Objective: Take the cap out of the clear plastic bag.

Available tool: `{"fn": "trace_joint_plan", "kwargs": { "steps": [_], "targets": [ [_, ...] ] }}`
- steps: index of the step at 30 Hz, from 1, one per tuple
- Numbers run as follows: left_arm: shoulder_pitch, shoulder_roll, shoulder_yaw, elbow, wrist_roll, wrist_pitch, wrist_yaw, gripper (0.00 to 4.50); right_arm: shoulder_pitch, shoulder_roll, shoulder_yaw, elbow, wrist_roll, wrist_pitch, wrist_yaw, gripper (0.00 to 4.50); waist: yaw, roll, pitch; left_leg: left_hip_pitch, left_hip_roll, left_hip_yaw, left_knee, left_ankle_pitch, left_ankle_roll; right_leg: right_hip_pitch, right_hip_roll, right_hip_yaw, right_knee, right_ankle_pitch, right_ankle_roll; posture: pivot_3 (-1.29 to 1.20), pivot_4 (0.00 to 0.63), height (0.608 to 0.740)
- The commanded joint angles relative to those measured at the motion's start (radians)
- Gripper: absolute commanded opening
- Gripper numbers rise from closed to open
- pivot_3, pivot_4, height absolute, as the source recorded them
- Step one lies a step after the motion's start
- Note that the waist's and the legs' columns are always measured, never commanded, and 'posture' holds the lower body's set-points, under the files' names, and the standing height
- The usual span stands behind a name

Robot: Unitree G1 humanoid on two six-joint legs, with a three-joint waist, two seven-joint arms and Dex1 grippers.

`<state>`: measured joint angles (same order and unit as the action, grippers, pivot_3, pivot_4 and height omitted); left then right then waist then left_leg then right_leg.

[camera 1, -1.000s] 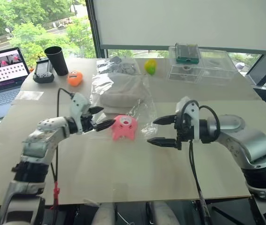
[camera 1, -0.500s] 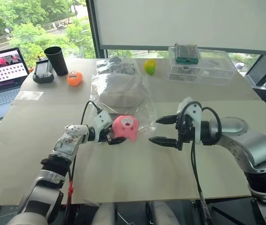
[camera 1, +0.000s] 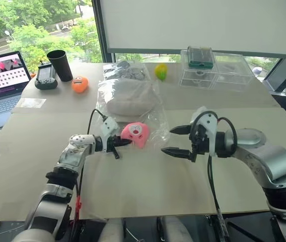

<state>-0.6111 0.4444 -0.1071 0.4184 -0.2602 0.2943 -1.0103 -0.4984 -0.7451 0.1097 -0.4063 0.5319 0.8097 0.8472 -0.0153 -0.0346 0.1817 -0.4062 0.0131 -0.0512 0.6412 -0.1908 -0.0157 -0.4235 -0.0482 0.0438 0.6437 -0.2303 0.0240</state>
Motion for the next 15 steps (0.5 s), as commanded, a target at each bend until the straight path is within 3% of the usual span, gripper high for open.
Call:
{"fn": "trace_joint_plan", "kwargs": {
  "steps": [1, 7, 11, 15],
  "targets": [
    [-0.005, 0.005, 0.093, -0.106, -0.111, 0.095, -0.008, 0.04, -0.009, 0.006, 0.002, -0.021, -0.011, -0.017, 0.001, 4.5, -0.002, 0.0, 0.0, 0.0, 0.0, 0.0, 0.0, 0.0, 0.0, 0.0, 0.0, 0.0, 0.0, 0.0, 0.0, 0.0, 0.15, 0.74],
    [-0.015, 0.058, 0.251, -0.246, -0.255, 0.26, 0.054, 0.04, -0.02, 0.028, 0.013, -0.013, -0.015, -0.018, -0.002, 4.5, -0.008, 0.0, 0.0, 0.0, 0.001, 0.0, 0.0, 0.0, 0.0, 0.0, 0.001, 0.0, 0.001, 0.0, 0.0, 0.0, 0.15, 0.74],
    [-0.202, 0.113, 0.433, 0.073, -0.215, 0.203, 0.349, 0.04, -0.023, 0.049, 0.022, -0.012, -0.022, -0.019, -0.008, 4.5, -0.005, -0.001, 0.0, 0.001, 0.002, -0.001, 0.001, 0.0, 0.0, 0.0, 0.002, -0.001, 0.002, 0.0, 0.0, 0.0, 0.15, 0.74],
    [-0.36, 0.196, 0.453, 0.447, -0.083, -0.001, 0.594, 0.04, -0.018, 0.07, 0.022, -0.019, -0.023, -0.012, -0.028, 4.5, -0.009, -0.001, 0.0, 0.002, 0.001, -0.001, 0.001, 0.0, 0.0, 0.001, 0.002, 0.0, 0.002, 0.0, 0.0, 0.0, 0.15, 0.74]
  ]
}}
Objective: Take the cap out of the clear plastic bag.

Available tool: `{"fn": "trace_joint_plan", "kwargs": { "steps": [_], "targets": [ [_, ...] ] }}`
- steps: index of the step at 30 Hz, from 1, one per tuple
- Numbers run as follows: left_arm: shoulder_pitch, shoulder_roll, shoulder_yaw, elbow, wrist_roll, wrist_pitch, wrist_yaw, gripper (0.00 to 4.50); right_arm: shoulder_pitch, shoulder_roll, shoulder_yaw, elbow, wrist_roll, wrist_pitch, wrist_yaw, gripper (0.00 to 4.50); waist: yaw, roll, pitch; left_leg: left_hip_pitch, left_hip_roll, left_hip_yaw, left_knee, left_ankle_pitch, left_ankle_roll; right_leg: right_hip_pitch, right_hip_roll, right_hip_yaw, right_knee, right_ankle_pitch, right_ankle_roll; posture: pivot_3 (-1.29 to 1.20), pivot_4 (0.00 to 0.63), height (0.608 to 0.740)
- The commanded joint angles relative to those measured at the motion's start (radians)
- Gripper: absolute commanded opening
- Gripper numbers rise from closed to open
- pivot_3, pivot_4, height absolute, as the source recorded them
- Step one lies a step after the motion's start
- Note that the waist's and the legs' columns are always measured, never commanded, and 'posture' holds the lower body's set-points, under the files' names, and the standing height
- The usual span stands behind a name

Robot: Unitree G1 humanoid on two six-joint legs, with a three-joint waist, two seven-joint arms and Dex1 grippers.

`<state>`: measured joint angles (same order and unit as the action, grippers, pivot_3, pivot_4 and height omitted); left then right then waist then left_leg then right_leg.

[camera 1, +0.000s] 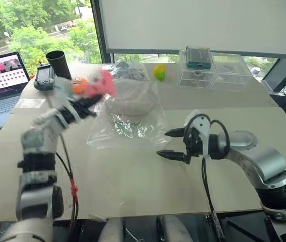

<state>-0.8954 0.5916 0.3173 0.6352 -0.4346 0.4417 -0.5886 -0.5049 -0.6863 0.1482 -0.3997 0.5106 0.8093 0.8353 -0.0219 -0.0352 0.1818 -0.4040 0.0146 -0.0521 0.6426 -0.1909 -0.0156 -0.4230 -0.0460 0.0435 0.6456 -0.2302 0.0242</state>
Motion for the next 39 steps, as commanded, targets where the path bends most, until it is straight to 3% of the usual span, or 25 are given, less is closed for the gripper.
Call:
{"fn": "trace_joint_plan", "kwargs": {
  "steps": [1, 7, 13, 23, 33, 39],
  "targets": [
    [-0.112, 0.059, 0.024, 0.308, 0.112, -0.187, 0.202, 0.04, -0.008, 0.016, -0.019, -0.029, 0.0, -0.009, -0.021, 4.5, -0.002, 0.0, 0.0, 0.0, 0.0, 0.0, 0.0, 0.0, 0.0, 0.0, 0.0, 0.0, 0.0, 0.0, 0.0, 0.0, 0.15, 0.74],
    [-0.264, 0.031, 0.044, 0.641, 0.18, -0.355, 0.391, 0.04, 0.006, 0.067, -0.061, -0.039, 0.003, 0.002, -0.11, 4.5, 0.021, -0.002, 0.001, -0.004, -0.002, -0.001, 0.0, -0.001, 0.001, -0.002, -0.002, -0.002, -0.001, 0.005, -0.007, 0.0, 0.15, 0.74],
    [-0.291, 0.026, 0.099, 0.71, 0.189, -0.45, 0.532, 0.04, 0.021, 0.103, -0.106, -0.05, 0.004, 0.009, -0.201, 4.5, 0.015, -0.003, 0.001, -0.004, -0.003, -0.001, 0.001, -0.001, 0.001, -0.002, -0.004, -0.002, -0.002, 0.006, -0.006, 0.0, 0.15, 0.74],
    [-0.294, 0.008, 0.206, 0.725, 0.165, -0.417, 0.565, 3.64, 0.043, 0.085, -0.141, -0.07, 0.0, 0.023, -0.263, 4.5, 0.006, -0.003, 0.001, -0.003, -0.003, 0.0, 0.0, -0.001, 0.001, -0.002, -0.004, -0.002, 0.0, 0.006, -0.006, 0.0, 0.15, 0.74],
    [-0.271, 0.039, 0.237, 0.72, 0.176, -0.397, 0.524, 3.64, 0.022, 0.091, -0.111, -0.04, -0.003, 0.014, -0.24, 4.5, 0.003, -0.003, 0.001, -0.003, -0.003, 0.0, 0.0, -0.001, 0.001, -0.002, -0.004, -0.002, 0.0, 0.006, -0.006, 0.0, 0.15, 0.74],
    [-0.293, 0.037, 0.193, 0.698, 0.202, -0.411, 0.406, 3.64, 0.018, 0.083, -0.104, -0.029, -0.004, 0.008, -0.219, 4.5, 0.004, -0.003, 0.001, -0.003, -0.003, 0.0, 0.0, -0.001, 0.001, -0.001, -0.004, -0.002, 0.0, 0.006, -0.006, 0.0, 0.15, 0.74]
  ]
}}
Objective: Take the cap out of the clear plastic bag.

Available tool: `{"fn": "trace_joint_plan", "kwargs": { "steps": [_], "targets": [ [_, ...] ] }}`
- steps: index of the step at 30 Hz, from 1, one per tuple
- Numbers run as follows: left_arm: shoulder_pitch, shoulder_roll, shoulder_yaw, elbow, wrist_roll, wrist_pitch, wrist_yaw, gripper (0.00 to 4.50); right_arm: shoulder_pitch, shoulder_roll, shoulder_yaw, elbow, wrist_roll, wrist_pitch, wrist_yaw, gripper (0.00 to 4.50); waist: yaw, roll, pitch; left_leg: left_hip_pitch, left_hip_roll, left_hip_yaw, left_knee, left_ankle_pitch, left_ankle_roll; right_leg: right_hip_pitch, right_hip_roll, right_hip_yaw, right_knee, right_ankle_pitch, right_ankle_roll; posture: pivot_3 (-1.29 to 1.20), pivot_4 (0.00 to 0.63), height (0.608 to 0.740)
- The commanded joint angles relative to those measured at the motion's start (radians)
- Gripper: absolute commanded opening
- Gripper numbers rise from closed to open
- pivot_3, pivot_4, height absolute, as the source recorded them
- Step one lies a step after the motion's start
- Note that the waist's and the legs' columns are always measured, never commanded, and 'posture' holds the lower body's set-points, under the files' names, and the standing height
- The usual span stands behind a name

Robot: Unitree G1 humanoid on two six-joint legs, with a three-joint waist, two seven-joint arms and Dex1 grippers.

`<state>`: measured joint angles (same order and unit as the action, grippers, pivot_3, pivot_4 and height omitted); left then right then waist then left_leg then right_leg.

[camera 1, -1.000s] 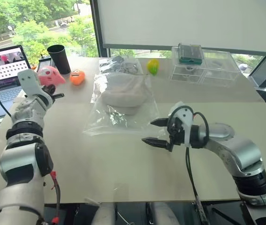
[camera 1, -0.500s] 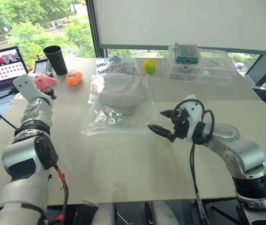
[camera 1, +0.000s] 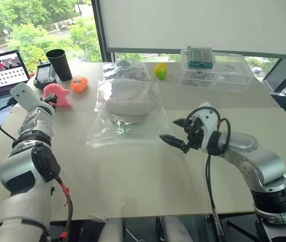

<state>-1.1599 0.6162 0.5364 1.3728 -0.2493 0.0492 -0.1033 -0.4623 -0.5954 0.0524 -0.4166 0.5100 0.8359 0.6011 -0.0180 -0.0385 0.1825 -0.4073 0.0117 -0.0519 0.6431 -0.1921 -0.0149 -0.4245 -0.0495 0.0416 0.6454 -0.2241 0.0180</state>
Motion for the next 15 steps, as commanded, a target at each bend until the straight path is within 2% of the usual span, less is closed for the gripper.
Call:
{"fn": "trace_joint_plan", "kwargs": {
  "steps": [1, 4, 7, 8, 10, 13, 15],
  "targets": [
    [-0.035, 0.009, -0.035, -0.049, 0.019, -0.023, -0.109, 3.64, -0.024, -0.01, -0.008, -0.011, -0.004, -0.02, 0.02, 4.5, 0.0, 0.0, 0.0, 0.0, 0.0, 0.0, 0.0, 0.0, 0.0, 0.0, 0.0, 0.0, 0.0, 0.0, 0.0, 0.0, 0.15, 0.74],
    [-0.04, 0.0, -0.073, -0.087, 0.031, -0.038, -0.207, 3.64, -0.025, -0.012, -0.008, -0.007, -0.006, -0.022, 0.029, 4.5, 0.002, 0.0, 0.0, 0.0, 0.0, 0.0, 0.0, 0.0, 0.0, 0.0, 0.0, 0.0, 0.0, 0.0, 0.0, 0.0, 0.15, 0.74],
    [0.059, -0.03, -0.167, -0.296, 0.025, -0.033, -0.439, 3.64, -0.036, -0.009, -0.005, 0.005, -0.013, -0.024, 0.038, 4.5, 0.002, 0.0, 0.0, -0.001, 0.0, 0.0, 0.0, 0.0, 0.0, 0.0, 0.0, 0.0, 0.0, 0.0, 0.0, 0.0, 0.15, 0.74],
    [0.126, -0.04, -0.192, -0.423, 0.001, -0.006, -0.505, 3.64, -0.039, -0.009, -0.004, 0.007, -0.014, -0.023, 0.042, 4.5, 0.001, 0.0, 0.0, -0.001, 0.0, 0.0, 0.0, 0.0, 0.0, 0.0, 0.0, 0.0, 0.0, 0.0, 0.0, 0.0, 0.15, 0.74],
    [0.326, -0.056, -0.223, -0.791, -0.089, 0.117, -0.579, 3.64, -0.044, -0.01, -0.005, 0.008, -0.014, -0.021, 0.049, 4.5, -0.011, 0.001, 0.0, 0.0, 0.0, 0.001, -0.001, 0.0, 0.0, 0.0, 0.0, 0.001, 0.0, 0.0, -0.001, 0.0, 0.15, 0.74],
    [0.569, -0.066, -0.231, -1.192, -0.153, 0.212, -0.566, 3.64, -0.049, -0.013, -0.012, 0.009, -0.01, -0.019, 0.058, 4.5, -0.031, 0.001, 0.0, 0.001, 0.002, 0.002, -0.002, -0.001, -0.002, 0.0, 0.0, 0.004, 0.001, 0.001, -0.002, 0.0, 0.15, 0.74],
    [0.799, -0.05, -0.236, -1.482, -0.18, 0.282, -0.563, 3.64, -0.058, -0.016, -0.014, 0.001, 0.01, -0.011, 0.08, 4.5, -0.036, 0.001, 0.0, 0.001, 0.003, 0.001, -0.001, -0.001, -0.002, -0.001, 0.001, 0.004, 0.001, 0.001, -0.002, 0.0, 0.15, 0.74]
  ]
}}
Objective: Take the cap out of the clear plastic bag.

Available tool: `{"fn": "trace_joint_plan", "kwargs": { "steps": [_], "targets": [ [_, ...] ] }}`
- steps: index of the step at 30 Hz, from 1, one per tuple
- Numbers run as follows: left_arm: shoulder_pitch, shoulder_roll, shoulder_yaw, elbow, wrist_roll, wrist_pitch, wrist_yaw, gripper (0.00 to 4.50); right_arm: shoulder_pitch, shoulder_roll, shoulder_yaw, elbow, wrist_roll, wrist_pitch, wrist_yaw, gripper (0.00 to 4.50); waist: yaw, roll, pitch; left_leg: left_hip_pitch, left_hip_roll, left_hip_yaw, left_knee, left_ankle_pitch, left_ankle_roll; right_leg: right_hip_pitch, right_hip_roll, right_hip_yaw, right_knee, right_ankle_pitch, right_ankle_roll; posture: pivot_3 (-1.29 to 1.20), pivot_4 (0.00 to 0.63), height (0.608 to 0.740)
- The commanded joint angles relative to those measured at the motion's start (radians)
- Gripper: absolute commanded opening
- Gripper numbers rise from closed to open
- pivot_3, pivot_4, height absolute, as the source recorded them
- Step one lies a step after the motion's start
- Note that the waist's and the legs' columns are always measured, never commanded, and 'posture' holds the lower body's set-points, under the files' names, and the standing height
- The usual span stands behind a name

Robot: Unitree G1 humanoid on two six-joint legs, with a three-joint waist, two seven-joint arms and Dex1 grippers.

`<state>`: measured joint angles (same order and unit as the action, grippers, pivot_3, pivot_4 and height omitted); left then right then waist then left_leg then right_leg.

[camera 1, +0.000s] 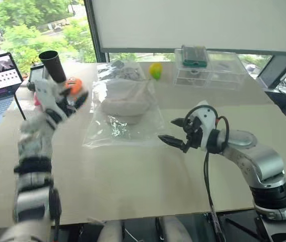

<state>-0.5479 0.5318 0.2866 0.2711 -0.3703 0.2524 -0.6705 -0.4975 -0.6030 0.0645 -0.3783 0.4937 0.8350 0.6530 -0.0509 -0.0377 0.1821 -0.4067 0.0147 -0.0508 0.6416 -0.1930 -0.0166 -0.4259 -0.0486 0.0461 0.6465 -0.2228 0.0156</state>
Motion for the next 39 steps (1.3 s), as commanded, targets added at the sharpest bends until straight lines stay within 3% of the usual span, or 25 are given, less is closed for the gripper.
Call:
{"fn": "trace_joint_plan", "kwargs": {
  "steps": [1, 5, 7, 14, 18, 23, 32, 38, 39],
  "targets": [
    [0.286, 0.046, 0.022, -0.512, -0.103, 0.133, -0.002, 3.64, -0.028, -0.013, -0.024, -0.043, 0.038, -0.006, 0.045, 4.5, -0.006, 0.0, 0.0, 0.0, 0.001, 0.0, 0.0, 0.0, 0.0, 0.0, 0.001, 0.001, 0.0, 0.0, -0.001, 0.0, 0.15, 0.74],
    [0.418, 0.104, 0.032, -0.729, -0.18, 0.254, 0.0, 3.64, -0.035, -0.027, -0.013, -0.041, 0.048, -0.01, 0.087, 4.5, 0.011, 0.0, 0.0, 0.003, 0.002, 0.0, 0.0, 0.0, 0.0, 0.002, 0.003, 0.001, 0.0, 0.0, -0.001, 0.0, 0.15, 0.74],
    [0.432, 0.115, 0.038, -0.771, -0.207, 0.293, 0.015, 3.64, -0.04, -0.027, -0.006, -0.035, 0.047, -0.016, 0.098, 4.5, 0.023, 0.0, 0.0, 0.004, 0.003, -0.001, 0.002, 0.001, 0.001, 0.004, 0.003, -0.002, 0.0, -0.004, 0.005, 0.0, 0.15, 0.74],
    [0.5, 0.139, 0.003, -0.837, -0.264, 0.382, -0.005, 3.64, -0.114, 0.042, 0.125, -0.037, -0.005, -0.032, 0.099, 4.5, 0.008, 0.0, 0.0, 0.007, 0.004, 0.002, 0.001, 0.001, 0.001, 0.005, 0.006, 0.0, -0.001, -0.005, 0.003, 0.0, 0.15, 0.74],
    [0.574, 0.171, -0.03, -0.875, -0.293, 0.399, -0.063, 3.64, -0.164, 0.108, 0.36, 0.005, -0.224, -0.123, 0.038, 4.5, 0.002, 0.0, 0.0, 0.005, 0.005, 0.002, -0.001, 0.0, 0.002, 0.002, 0.006, 0.001, 0.0, -0.005, 0.002, 0.0, 0.15, 0.74],
    [0.568, 0.172, -0.033, -0.874, -0.304, 0.405, -0.057, 3.64, -0.175, 0.136, 0.481, 0.104, -0.427, -0.241, -0.034, 4.5, 0.02, 0.0, 0.0, 0.004, 0.003, 0.001, -0.001, 0.0, 0.001, 0.002, 0.004, -0.001, 0.0, -0.005, 0.002, 0.0, 0.15, 0.74],
    [0.585, 0.185, -0.052, -0.882, -0.315, 0.405, -0.067, 3.64, -0.21, 0.223, 0.461, 0.261, -0.584, -0.324, -0.127, 4.5, 0.008, 0.0, 0.0, 0.004, 0.004, 0.001, -0.001, 0.0, 0.001, 0.001, 0.004, -0.001, -0.001, -0.003, -0.002, 0.0, 0.15, 0.74],
    [0.578, 0.188, -0.059, -0.877, -0.312, 0.402, -0.067, 3.64, -0.202, 0.274, 0.417, 0.289, -0.609, -0.317, -0.156, 4.5, 0.008, 0.0, 0.0, 0.004, 0.004, 0.001, -0.001, 0.0, 0.001, 0.002, 0.004, -0.001, -0.001, -0.004, -0.002, 0.0, 0.15, 0.74],
    [0.577, 0.188, -0.061, -0.877, -0.312, 0.402, -0.068, 3.67, -0.2, 0.278, 0.41, 0.288, -0.61, -0.317, -0.154, 4.24, 0.008, 0.0, 0.0, 0.004, 0.004, 0.001, -0.001, 0.0, 0.001, 0.002, 0.004, -0.001, -0.001, -0.003, -0.002, 0.0, 0.15, 0.74]
  ]
}}
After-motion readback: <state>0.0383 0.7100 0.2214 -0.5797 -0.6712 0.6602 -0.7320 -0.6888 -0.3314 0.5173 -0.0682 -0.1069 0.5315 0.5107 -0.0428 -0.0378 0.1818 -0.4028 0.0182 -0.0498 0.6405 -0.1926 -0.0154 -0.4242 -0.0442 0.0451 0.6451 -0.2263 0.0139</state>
